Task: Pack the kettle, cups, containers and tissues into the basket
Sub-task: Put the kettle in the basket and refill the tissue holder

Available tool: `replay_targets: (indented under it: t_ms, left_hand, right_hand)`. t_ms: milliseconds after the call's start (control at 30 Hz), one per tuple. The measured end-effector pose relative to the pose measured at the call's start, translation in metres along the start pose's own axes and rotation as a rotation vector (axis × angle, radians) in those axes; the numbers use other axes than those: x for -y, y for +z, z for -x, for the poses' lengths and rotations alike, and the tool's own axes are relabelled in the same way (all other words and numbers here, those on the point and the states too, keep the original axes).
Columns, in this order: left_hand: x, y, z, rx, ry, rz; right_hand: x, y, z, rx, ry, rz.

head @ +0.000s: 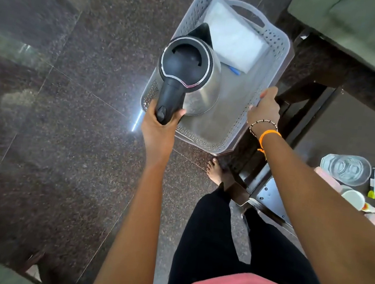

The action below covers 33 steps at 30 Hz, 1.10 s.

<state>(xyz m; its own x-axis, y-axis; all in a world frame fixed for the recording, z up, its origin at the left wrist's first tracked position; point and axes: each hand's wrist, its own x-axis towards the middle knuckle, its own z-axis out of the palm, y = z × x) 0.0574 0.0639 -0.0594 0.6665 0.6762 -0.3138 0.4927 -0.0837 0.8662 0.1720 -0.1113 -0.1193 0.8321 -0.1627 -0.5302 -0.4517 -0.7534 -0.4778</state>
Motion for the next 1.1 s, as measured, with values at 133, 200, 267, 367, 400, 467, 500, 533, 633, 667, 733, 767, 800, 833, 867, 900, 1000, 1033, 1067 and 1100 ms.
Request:
replay_targets:
  t_ms: [133, 200, 267, 367, 400, 467, 500, 533, 633, 667, 733, 767, 800, 833, 867, 900, 1000, 1033, 1067, 1100]
  left_hand:
    - [-0.011, 0.006, 0.007, -0.144, 0.110, -0.102]
    - [-0.021, 0.013, 0.020, -0.285, 0.263, -0.196]
    - [-0.028, 0.026, 0.036, -0.338, 0.423, -0.288]
    - [-0.033, 0.057, 0.059, -0.072, 0.429, -0.228]
    - [-0.032, 0.070, 0.067, 0.045, 0.383, -0.216]
    - [-0.027, 0.094, 0.083, 0.267, 0.272, -0.223]
    - [-0.024, 0.107, 0.091, 0.375, 0.229, -0.232]
    - [-0.021, 0.119, 0.099, 0.466, 0.212, -0.247]
    - [-0.008, 0.151, 0.123, 0.646, 0.228, -0.341]
    - [-0.005, 0.161, 0.131, 0.687, 0.221, -0.369]
    - [0.002, 0.185, 0.153, 0.744, 0.203, -0.405]
    - [0.006, 0.190, 0.157, 0.755, 0.196, -0.425]
    - [0.010, 0.199, 0.165, 0.766, 0.190, -0.450]
    - [0.015, 0.207, 0.173, 0.774, 0.181, -0.471]
    - [0.018, 0.216, 0.181, 0.775, 0.172, -0.488]
    - [0.021, 0.225, 0.189, 0.772, 0.166, -0.502]
    - [0.024, 0.245, 0.210, 0.751, 0.186, -0.502]
    - [0.024, 0.251, 0.217, 0.743, 0.196, -0.493]
    - [0.023, 0.256, 0.224, 0.734, 0.203, -0.488]
    - [0.021, 0.261, 0.230, 0.727, 0.204, -0.482]
  right_hand:
    - [-0.002, 0.003, -0.005, 0.033, 0.007, -0.020]
    - [-0.008, 0.003, -0.008, 0.069, -0.021, -0.090]
    - [-0.019, -0.001, -0.006, 0.084, -0.093, -0.189]
    - [-0.050, -0.017, 0.004, 0.029, -0.224, -0.192]
    - [-0.065, -0.025, 0.008, 0.010, -0.242, -0.169]
    - [-0.100, -0.041, 0.014, -0.026, -0.261, -0.073]
    - [-0.120, -0.052, 0.016, -0.058, -0.261, 0.026]
    - [-0.140, -0.062, 0.017, -0.088, -0.253, 0.149]
    - [-0.195, -0.092, 0.019, -0.130, -0.135, 0.380]
    - [-0.211, -0.101, 0.020, -0.127, -0.073, 0.395]
    - [-0.242, -0.119, 0.016, -0.094, 0.043, 0.405]
    - [-0.249, -0.122, 0.012, -0.066, 0.074, 0.399]
    - [-0.259, -0.127, 0.008, -0.033, 0.095, 0.377]
    - [-0.267, -0.133, 0.002, 0.002, 0.101, 0.341]
    - [-0.275, -0.138, -0.004, 0.033, 0.088, 0.309]
    - [-0.283, -0.141, -0.010, 0.062, 0.060, 0.280]
    - [-0.296, -0.146, -0.020, 0.100, -0.027, 0.228]
    - [-0.298, -0.147, -0.021, 0.104, -0.044, 0.219]
    - [-0.300, -0.149, -0.022, 0.111, -0.058, 0.214]
    - [-0.302, -0.152, -0.021, 0.118, -0.071, 0.211]
